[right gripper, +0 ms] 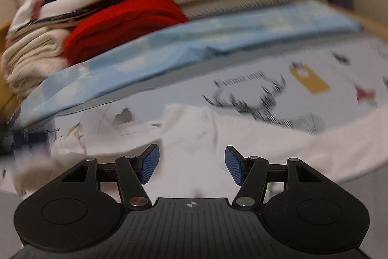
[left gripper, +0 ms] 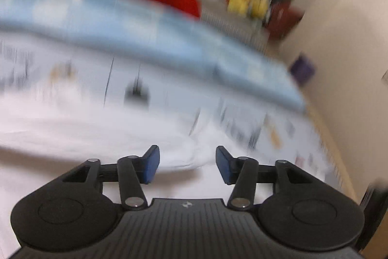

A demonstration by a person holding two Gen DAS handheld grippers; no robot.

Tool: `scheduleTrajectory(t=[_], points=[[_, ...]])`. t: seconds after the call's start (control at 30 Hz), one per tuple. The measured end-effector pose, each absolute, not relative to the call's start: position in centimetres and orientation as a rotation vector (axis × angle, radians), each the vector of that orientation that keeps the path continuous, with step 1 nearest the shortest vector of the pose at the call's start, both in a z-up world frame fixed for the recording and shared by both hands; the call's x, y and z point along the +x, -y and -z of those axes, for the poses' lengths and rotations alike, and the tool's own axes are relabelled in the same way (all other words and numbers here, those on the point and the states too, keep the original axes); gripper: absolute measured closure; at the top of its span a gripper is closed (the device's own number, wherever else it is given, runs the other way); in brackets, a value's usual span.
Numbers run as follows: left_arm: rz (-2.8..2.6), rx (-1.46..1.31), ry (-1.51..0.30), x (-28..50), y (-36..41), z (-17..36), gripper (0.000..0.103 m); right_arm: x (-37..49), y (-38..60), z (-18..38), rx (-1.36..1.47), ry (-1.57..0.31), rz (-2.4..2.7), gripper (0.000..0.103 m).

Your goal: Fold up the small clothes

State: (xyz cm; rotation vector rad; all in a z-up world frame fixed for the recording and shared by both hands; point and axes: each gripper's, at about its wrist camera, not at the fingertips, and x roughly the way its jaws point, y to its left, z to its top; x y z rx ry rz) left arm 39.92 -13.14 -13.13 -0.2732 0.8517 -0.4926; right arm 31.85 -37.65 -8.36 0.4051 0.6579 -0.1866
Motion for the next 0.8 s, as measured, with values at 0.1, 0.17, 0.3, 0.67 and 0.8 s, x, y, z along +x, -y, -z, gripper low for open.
scheduleTrajectory(t=[0.1,0.17,0.3,0.67,0.8], points=[[0.423,-0.216,-0.912,38.4,9.6,15.4,0.034,31.9,39.9,9.5,0.541,-0.715,0.162,0.041],[0.307,-0.148,-0.858,37.7,6.0,15.6,0.021,32.0,40.2,10.3,0.588,-0.74,0.141,0.041],[0.058,-0.08,-0.784,38.0,0.3,16.0,0.018,32.9,39.4,11.0,0.597,-0.761,0.09,0.04],[0.093,-0.071,-0.869,43.0,-4.4,22.4,0.019,43.2,30.4,15.2,0.435,-0.923,0.071,0.045],[0.058,-0.027,-0.823,43.6,-4.2,22.7,0.044,43.8,26.5,13.0,0.254,-0.904,0.028,0.098]])
